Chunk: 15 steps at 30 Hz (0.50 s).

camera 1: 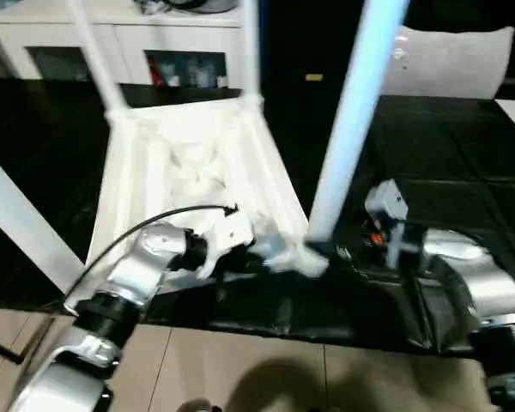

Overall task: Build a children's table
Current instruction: Rotate leg to tighten

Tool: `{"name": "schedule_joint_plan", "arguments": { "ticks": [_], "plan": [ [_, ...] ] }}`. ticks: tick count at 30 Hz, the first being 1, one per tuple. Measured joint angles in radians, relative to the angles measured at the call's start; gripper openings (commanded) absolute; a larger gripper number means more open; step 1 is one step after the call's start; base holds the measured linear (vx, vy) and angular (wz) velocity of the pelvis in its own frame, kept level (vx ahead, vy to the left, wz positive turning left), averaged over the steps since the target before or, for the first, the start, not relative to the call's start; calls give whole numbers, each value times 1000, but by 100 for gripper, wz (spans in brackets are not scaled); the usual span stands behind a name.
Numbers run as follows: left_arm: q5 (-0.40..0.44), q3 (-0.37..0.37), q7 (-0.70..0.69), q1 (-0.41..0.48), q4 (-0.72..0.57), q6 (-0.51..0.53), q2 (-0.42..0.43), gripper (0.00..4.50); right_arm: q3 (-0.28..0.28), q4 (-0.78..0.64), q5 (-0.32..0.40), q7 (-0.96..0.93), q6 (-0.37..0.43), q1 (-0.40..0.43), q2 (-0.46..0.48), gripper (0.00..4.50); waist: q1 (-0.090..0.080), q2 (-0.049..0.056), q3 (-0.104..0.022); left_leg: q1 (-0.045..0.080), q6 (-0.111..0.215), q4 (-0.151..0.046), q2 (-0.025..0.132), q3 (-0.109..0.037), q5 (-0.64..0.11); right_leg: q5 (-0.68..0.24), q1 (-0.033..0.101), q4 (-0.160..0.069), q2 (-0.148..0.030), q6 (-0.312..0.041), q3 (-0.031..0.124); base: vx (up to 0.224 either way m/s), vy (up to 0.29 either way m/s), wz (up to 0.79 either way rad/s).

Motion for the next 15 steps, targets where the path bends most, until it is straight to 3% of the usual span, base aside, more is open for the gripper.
{"name": "schedule_joint_plan", "arguments": {
  "ticks": [8,15],
  "plan": [
    [-15,-33,-133,2,-8,-62,57,0,47,19,52,195,27,-7,-35,330,15,-6,0,0,0,3,1,0,0,0,0,2,0,0,0,0,0,0],
    [-15,-50,-165,-2,-8,-84,59,0,76,33,56,258,38,-14,-39,256,16,-15,0,1,-1,4,1,0,0,1,1,3,0,-1,0,0,0,0]
  ]
}}
